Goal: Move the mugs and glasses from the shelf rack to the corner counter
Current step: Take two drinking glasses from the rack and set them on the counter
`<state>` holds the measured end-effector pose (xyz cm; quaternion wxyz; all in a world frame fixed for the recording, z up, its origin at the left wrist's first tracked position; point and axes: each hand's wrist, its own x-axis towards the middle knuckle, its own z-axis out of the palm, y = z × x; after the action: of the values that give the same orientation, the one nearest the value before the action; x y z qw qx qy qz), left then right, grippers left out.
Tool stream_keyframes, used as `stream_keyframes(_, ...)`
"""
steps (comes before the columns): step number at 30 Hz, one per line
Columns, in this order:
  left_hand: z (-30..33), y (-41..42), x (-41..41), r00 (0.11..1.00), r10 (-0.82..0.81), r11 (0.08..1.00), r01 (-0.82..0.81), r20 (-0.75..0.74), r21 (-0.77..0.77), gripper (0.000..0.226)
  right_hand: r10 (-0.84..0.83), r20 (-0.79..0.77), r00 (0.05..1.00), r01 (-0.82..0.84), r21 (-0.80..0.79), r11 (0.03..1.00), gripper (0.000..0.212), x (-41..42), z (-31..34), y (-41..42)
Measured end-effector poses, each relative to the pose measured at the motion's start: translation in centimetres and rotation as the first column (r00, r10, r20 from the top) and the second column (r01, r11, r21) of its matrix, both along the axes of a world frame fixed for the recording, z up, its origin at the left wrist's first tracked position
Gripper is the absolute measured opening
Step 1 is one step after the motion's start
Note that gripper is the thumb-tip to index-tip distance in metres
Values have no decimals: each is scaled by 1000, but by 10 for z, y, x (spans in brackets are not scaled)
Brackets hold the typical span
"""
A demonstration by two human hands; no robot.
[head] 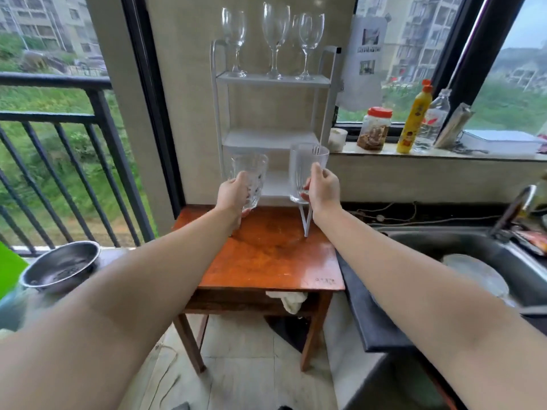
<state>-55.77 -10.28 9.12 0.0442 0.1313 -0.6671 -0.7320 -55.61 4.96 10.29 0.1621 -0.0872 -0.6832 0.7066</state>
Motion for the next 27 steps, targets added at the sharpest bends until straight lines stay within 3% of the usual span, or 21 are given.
stream_keyframes(8,-64,61,59,973,-120,993,114,195,41,23,-132,154,979,147,-95,985,37,83,-66,51)
stream_keyframes(15,-103,154,96,910,-313,947,320,271,21,26,-369,324,871,413,-76,907,39,161,-122,138)
stream_keyframes(21,-131,271,160,768,-525,837,545,366,57,28,-493,428,757,578,-89,811,37,261,-151,235)
stream_keyframes(27,-151,399,259,573,-700,646,763,427,35,30,-625,499,600,734,-32,678,35,381,-175,340)
